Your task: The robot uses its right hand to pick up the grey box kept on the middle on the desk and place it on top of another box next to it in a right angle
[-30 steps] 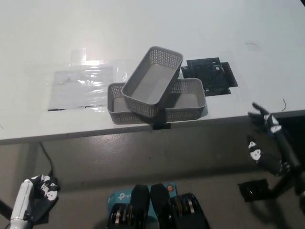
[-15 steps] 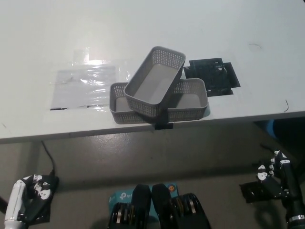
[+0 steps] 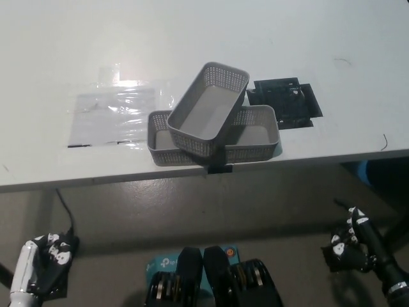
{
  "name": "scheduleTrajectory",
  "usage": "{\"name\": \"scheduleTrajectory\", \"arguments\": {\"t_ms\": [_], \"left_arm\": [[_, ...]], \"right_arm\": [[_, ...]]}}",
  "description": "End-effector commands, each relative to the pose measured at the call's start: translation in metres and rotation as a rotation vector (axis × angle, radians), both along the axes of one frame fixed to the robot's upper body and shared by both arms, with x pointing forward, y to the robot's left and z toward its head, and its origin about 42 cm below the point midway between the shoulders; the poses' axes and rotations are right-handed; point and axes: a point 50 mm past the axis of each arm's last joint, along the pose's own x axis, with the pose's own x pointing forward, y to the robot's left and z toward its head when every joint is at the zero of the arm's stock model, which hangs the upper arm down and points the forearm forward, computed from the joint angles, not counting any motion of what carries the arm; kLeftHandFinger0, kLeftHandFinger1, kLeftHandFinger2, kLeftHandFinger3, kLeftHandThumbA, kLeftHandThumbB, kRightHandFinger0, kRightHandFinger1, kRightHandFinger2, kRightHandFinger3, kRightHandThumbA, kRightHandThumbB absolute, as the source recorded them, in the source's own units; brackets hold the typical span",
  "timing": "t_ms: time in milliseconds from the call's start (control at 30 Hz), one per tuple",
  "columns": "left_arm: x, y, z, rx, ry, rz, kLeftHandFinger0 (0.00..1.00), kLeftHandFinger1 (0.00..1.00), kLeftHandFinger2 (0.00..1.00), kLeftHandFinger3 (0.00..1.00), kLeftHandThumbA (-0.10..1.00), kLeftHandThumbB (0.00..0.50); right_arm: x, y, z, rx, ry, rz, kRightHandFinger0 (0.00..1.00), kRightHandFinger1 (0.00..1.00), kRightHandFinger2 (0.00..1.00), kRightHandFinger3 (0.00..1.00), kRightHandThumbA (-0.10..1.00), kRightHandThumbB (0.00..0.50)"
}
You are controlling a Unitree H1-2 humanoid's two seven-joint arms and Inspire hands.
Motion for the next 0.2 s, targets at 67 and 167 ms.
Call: {"name": "scheduleTrajectory", "arguments": {"t_ms": [67,167], "left_arm": [[0.0069,0.0046,0.0098,0.033,0.107,0.069,0.00,0.00,0.00,0.09,0.78,0.469],[0.0069,0.0041,0.0106,0.012,0.113,0.080,0.00,0.00,0.00,0.08,0.80,0.500]], "right_arm": [[0.0063,-0.0056,0.0101,-0.112,0.161,0.076,0.29,0.40,0.56,0.92,0.24,0.029],[0.0055,-0.0053,0.0113,-0.113,0.161,0.071,0.29,0.40,0.56,0.91,0.24,0.024]]}}
